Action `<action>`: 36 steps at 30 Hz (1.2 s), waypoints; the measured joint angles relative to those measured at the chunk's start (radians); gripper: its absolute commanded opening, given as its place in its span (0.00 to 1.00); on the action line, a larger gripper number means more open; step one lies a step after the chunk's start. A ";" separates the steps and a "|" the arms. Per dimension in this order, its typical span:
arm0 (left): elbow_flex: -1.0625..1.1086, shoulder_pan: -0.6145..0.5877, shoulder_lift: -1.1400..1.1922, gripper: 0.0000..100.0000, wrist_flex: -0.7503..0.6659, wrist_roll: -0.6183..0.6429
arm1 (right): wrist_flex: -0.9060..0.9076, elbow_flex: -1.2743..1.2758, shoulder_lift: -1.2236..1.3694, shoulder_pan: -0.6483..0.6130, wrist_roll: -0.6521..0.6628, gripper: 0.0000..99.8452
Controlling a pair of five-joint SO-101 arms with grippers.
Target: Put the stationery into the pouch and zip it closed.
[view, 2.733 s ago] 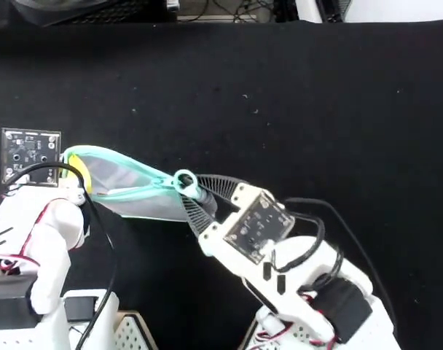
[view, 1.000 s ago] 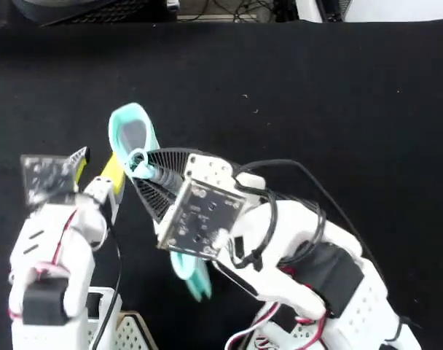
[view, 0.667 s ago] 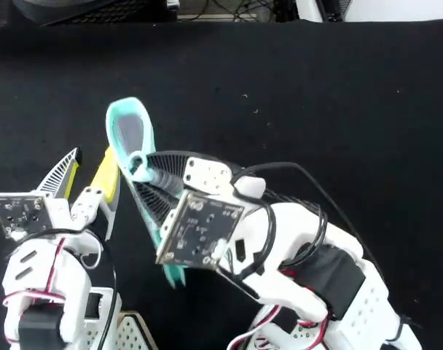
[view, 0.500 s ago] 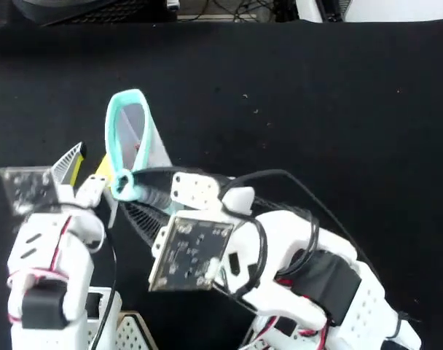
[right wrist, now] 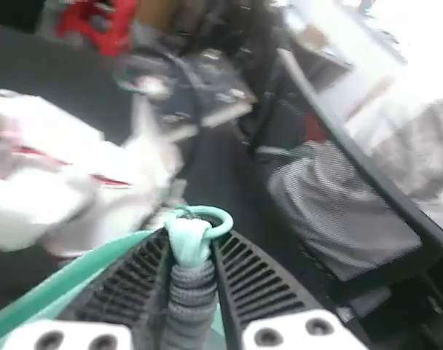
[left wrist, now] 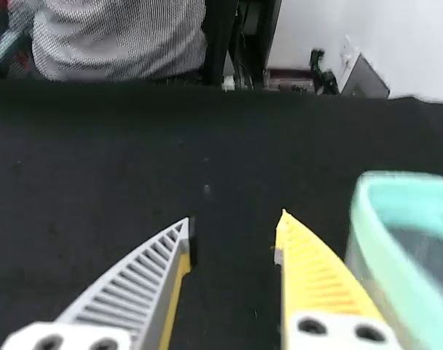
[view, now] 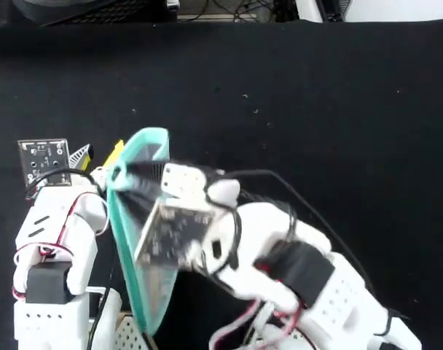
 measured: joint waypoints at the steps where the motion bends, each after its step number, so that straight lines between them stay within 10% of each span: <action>1: -0.002 0.000 0.000 0.20 0.018 0.000 | -0.040 0.020 0.000 0.023 0.000 0.01; 17: -0.339 0.005 -0.011 0.30 0.371 0.000 | -0.138 0.038 0.000 0.137 -0.069 0.01; 36: -0.358 0.272 -0.198 0.30 0.385 -0.041 | -0.138 0.038 0.000 0.141 -0.069 0.01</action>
